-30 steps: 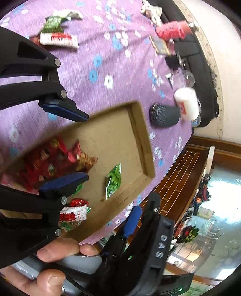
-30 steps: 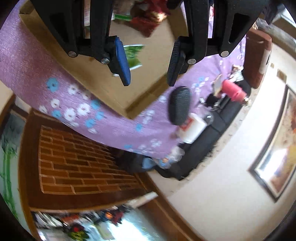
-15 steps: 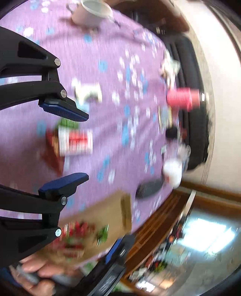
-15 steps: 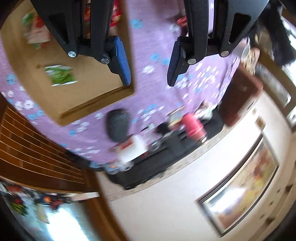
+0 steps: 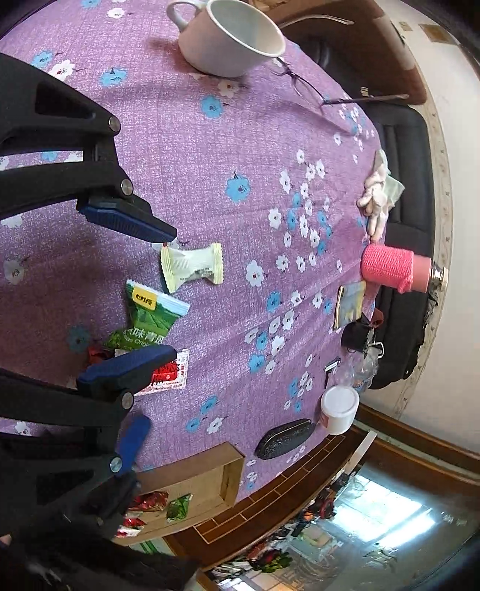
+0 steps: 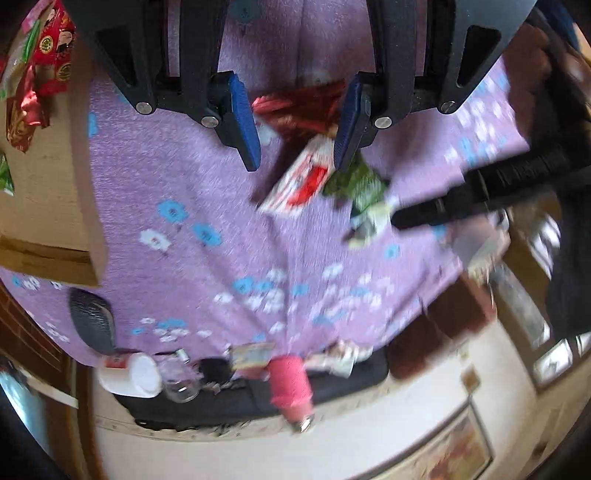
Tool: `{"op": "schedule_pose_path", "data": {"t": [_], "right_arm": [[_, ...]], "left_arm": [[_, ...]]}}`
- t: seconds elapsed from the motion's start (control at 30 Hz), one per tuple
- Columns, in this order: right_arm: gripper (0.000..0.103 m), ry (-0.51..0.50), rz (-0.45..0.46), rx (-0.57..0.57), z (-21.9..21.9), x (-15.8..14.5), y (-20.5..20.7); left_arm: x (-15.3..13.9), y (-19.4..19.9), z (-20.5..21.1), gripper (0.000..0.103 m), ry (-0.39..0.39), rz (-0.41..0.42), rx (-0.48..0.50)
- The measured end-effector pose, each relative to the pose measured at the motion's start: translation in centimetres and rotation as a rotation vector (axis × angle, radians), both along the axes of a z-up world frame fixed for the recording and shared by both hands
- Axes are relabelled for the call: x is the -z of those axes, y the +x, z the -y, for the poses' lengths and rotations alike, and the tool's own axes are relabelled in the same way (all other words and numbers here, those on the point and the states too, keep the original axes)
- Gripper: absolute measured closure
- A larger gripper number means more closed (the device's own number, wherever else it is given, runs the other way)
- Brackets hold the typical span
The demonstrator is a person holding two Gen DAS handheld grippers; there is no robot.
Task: Organize snacks
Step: 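Grasp the red wafer packet with the right tool while the left tool grasps the green tea bag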
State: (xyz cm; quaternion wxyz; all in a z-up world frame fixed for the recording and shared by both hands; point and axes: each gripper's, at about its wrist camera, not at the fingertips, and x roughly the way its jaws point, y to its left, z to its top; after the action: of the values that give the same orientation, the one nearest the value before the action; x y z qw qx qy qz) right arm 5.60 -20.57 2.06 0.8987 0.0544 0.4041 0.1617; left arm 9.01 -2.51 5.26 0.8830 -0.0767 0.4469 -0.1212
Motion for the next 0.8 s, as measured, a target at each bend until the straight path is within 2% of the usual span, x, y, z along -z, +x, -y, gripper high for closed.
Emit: {"op": "schedule_pose_path", "data": {"t": [0.07,0.13,0.17,0.27,0.4,0.47,0.53,0.6,0.7,0.77,0.8], "right_arm": [[0.059,-0.071,-0.011,-0.094,-1.8,0.5,-0.7],[0.058,-0.100,-0.012,-0.191,-3.2,0.7,-1.7],[0.058,-0.102,-0.006,-0.201,-3.5,0.7,-2.1],[0.059,-0.143,0.013,-0.166,-3.7,0.8,-2.1],[0.059,-0.091,-0.015,-0.133,-2.8,1.3,-1.7],[0.060,-0.104,-0.003,-0.128,-3.2,1.4,-1.6],[0.068,-0.125,0.004,-0.140,-3.5,1.4,-1.3],[0.072,-0.136,0.007,-0.139,-3.4,1.2,-1.5],[0.079,-0.059,-0.030,-0.089,-1.5,0.7,-0.9],[0.079,-0.025,-0.048,-0.024,0.2,0.6,-0.4],[0.083,-0.009,-0.056,0.007,1.1,0.6,-0.2]], "left_arm": [[0.1,0.2,-0.5,0.046,-0.020,-0.011,-0.010],[0.2,0.4,-1.0,0.047,-0.030,-0.021,-0.024],[0.2,0.5,-1.1,0.047,-0.032,-0.023,-0.027],[0.3,0.6,-1.1,0.047,-0.036,-0.027,-0.028],[0.3,0.5,-0.6,0.047,-0.027,-0.030,-0.008],[0.3,0.4,-0.3,0.047,-0.023,-0.032,0.008],[0.4,0.4,-0.2,0.047,-0.017,-0.035,0.018],[0.6,0.4,0.1,0.047,-0.008,-0.040,0.035],[1.0,0.4,0.8,0.047,0.013,-0.050,0.067],[1.3,0.4,1.7,0.047,0.056,-0.047,0.087],[1.5,0.3,2.0,0.047,0.067,-0.046,0.096]]}}
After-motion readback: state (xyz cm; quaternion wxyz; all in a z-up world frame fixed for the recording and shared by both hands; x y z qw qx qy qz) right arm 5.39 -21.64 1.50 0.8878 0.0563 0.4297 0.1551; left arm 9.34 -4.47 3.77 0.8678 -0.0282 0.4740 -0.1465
